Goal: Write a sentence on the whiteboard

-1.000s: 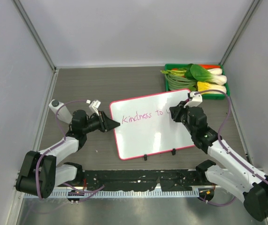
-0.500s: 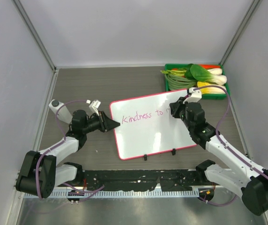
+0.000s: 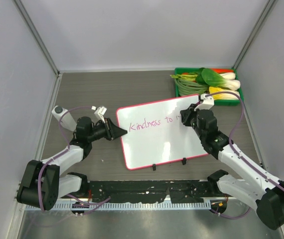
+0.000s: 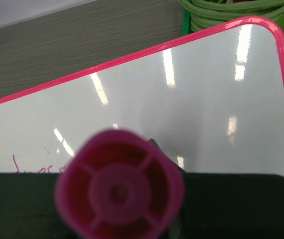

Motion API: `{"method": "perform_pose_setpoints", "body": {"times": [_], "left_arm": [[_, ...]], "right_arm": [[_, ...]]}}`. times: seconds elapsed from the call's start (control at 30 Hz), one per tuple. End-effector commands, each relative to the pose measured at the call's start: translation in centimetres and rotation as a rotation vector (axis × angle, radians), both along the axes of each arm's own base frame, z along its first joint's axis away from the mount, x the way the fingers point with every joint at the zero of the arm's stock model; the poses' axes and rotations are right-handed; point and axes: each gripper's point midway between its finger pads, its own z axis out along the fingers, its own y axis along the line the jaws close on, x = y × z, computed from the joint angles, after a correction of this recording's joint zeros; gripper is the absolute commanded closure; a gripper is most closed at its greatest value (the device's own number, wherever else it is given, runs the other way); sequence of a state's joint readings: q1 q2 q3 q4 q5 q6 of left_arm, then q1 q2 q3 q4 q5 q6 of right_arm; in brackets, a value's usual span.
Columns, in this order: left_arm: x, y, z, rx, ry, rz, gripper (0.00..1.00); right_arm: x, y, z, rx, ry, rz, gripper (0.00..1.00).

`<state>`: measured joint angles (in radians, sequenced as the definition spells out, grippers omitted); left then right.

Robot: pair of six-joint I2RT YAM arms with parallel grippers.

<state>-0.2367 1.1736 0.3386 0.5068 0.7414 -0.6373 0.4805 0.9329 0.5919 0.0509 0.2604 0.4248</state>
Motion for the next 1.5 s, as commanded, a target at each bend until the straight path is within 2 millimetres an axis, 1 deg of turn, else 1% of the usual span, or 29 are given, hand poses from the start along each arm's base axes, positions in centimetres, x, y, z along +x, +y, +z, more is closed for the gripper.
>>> {"method": "perform_pose_setpoints", "body": {"times": [0.0, 0.37, 0.4, 0.53, 0.67, 0.77, 0.9, 1.0, 1.07, 1.1, 1.13, 1.23, 1.27, 1.37, 1.47], "left_arm": [[-0.5, -0.4, -1.3, 0.058, -0.011, -0.039, 1.00], [-0.6, -0.4, -1.4, 0.060, -0.012, -0.041, 1.00], [-0.6, -0.5, -1.4, 0.060, -0.009, -0.042, 1.00], [-0.6, -0.5, -1.4, 0.060, -0.010, -0.041, 1.00], [-0.5, -0.5, -1.4, 0.062, -0.011, -0.042, 1.00], [-0.6, -0.5, -1.4, 0.064, -0.011, -0.040, 1.00], [-0.5, -0.5, -1.4, 0.064, -0.015, -0.039, 1.00], [-0.6, -0.4, -1.4, 0.065, -0.012, -0.038, 1.00], [-0.6, -0.4, -1.4, 0.065, -0.011, -0.038, 1.00], [-0.6, -0.5, -1.3, 0.064, -0.015, -0.039, 1.00], [-0.6, -0.4, -1.4, 0.065, -0.014, -0.038, 1.00], [-0.7, -0.4, -1.5, 0.067, -0.012, -0.038, 1.00], [-0.7, -0.4, -1.4, 0.065, -0.014, -0.038, 1.00], [-0.7, -0.4, -1.4, 0.064, -0.011, -0.039, 1.00], [-0.7, -0.4, -1.3, 0.065, -0.015, -0.041, 1.00]], "right_arm": [[-0.4, -0.6, -0.6, -0.008, 0.007, -0.010, 0.99], [-1.5, 0.3, -1.8, 0.006, 0.053, 0.048, 0.99], [-1.9, 0.3, -2.5, -0.002, 0.082, 0.055, 0.98], [-2.6, 0.4, -3.1, 0.002, 0.105, 0.078, 0.98], [-3.0, 0.8, -3.3, 0.010, 0.114, 0.106, 0.99], [-3.1, 1.1, -2.3, 0.029, 0.088, 0.118, 0.99], [-3.0, 1.8, 0.5, 0.077, 0.028, 0.151, 0.99], [-2.5, 2.3, 3.0, 0.111, -0.031, 0.161, 0.99], [-2.3, 2.3, 4.2, 0.117, -0.052, 0.158, 0.99], [-2.1, 2.3, 4.3, 0.116, -0.051, 0.153, 0.99], [-1.6, 2.4, 5.4, 0.122, -0.086, 0.151, 0.99], [-0.7, 1.7, 6.3, 0.098, -0.111, 0.105, 0.99], [-0.4, 1.5, 6.0, 0.078, -0.106, 0.093, 0.99], [0.3, 0.3, 6.1, 0.050, -0.111, 0.033, 0.99], [0.8, -0.3, 5.4, 0.025, -0.098, 0.007, 0.99]]}}
